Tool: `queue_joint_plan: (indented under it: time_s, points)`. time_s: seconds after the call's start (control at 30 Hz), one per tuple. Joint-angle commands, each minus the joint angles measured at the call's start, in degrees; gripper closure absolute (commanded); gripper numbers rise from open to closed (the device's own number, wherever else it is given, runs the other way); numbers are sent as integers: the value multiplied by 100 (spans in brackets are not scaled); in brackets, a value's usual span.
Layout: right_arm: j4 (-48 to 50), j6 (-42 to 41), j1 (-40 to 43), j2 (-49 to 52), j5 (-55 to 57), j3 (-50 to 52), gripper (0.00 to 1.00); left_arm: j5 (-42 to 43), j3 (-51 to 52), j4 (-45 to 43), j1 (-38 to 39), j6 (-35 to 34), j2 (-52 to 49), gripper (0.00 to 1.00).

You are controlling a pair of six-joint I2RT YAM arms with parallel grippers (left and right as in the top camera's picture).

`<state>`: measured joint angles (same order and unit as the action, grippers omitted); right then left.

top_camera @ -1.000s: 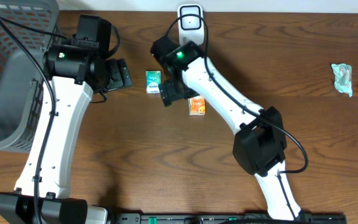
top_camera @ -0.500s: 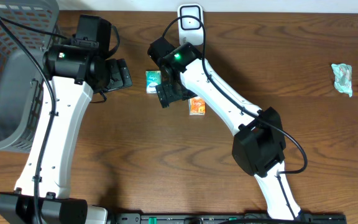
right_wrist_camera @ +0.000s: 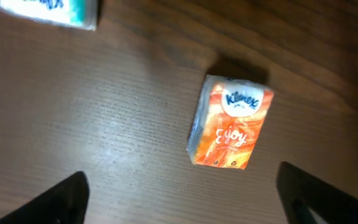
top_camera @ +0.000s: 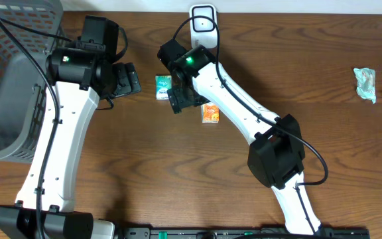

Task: Scan the item barcode
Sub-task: 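Grasp the orange tissue packet and pull it toward the table center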

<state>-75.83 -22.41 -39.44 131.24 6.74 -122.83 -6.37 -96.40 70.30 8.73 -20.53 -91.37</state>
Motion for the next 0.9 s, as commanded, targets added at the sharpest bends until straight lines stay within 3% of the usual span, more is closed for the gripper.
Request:
queue_joint_plan:
  time_s: [0.0, 0.17, 0.3, 0.53, 0.7, 0.87]
  points:
    - [-9, -92, 39, 37, 337, 2, 13, -74, -52, 17, -15, 57, 39, 2]
    - [-17, -304, 33, 39, 483, 94, 25, -74, -52, 17, -15, 57, 39, 2]
    - [37, -804, 31, 39, 1047, 459, 25, -74, -52, 17, -15, 57, 39, 2]
    - [1113, -400, -17, 39, 1034, 1545, 28, -74, -52, 17, -15, 55, 39, 2]
    - [1486, -372, -26, 39, 1097, 2059, 46, -74, -52, 17, -15, 57, 39, 2]
    - [1497, -369, 24, 39, 1139, 2133, 74, -74, -52, 17, -15, 57, 39, 2]
